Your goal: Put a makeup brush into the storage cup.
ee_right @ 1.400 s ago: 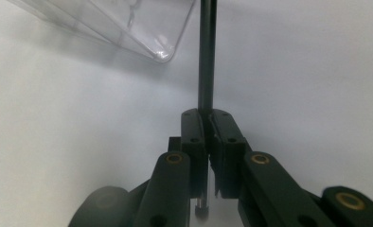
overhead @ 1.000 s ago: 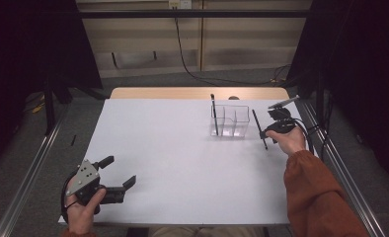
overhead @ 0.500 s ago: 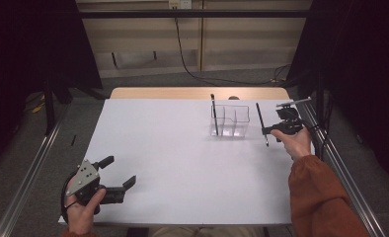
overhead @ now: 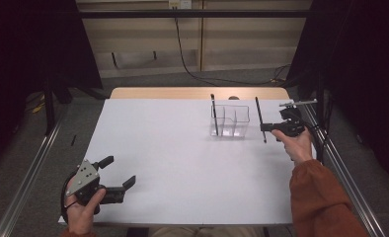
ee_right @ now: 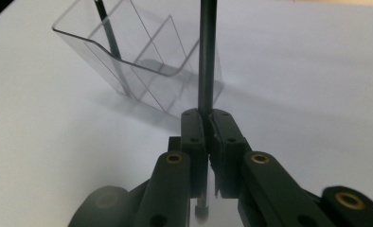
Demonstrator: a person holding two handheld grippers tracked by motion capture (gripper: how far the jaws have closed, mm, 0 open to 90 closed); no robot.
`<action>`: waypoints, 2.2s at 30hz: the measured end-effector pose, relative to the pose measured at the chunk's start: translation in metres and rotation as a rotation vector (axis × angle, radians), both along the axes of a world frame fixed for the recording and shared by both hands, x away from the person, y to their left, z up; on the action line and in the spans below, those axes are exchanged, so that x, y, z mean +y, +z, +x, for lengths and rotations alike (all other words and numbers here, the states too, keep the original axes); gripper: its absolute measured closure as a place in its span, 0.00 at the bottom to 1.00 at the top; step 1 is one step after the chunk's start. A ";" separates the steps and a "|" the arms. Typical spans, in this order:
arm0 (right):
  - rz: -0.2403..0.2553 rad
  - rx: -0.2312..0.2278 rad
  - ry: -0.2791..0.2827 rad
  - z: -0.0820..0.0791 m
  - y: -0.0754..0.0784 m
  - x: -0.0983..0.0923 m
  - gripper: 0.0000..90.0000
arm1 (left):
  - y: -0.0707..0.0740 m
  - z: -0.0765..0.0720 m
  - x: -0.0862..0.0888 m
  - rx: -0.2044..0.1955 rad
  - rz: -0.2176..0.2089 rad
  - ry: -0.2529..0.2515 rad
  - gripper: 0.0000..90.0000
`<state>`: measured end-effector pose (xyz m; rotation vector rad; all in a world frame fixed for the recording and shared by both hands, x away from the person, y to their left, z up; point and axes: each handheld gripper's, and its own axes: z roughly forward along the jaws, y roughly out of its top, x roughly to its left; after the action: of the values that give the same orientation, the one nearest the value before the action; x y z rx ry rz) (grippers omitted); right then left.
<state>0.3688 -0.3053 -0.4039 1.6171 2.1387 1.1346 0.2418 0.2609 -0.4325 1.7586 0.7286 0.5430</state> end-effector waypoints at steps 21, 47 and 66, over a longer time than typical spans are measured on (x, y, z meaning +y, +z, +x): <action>0.061 -0.119 0.096 -0.020 0.008 -0.002 0.94 | 0.000 0.000 0.000 -0.001 0.001 0.001 0.03; 0.056 -0.133 0.366 -0.050 0.013 0.043 0.94 | 0.002 0.000 0.002 0.004 -0.015 0.001 0.03; -0.011 -0.099 0.559 -0.064 0.012 0.095 0.94 | 0.006 -0.004 -0.010 0.008 -0.014 -0.058 0.03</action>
<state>0.3048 -0.2103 -0.3923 0.9450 2.5984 1.3051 0.2374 0.2508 -0.4260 1.7638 0.6831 0.4910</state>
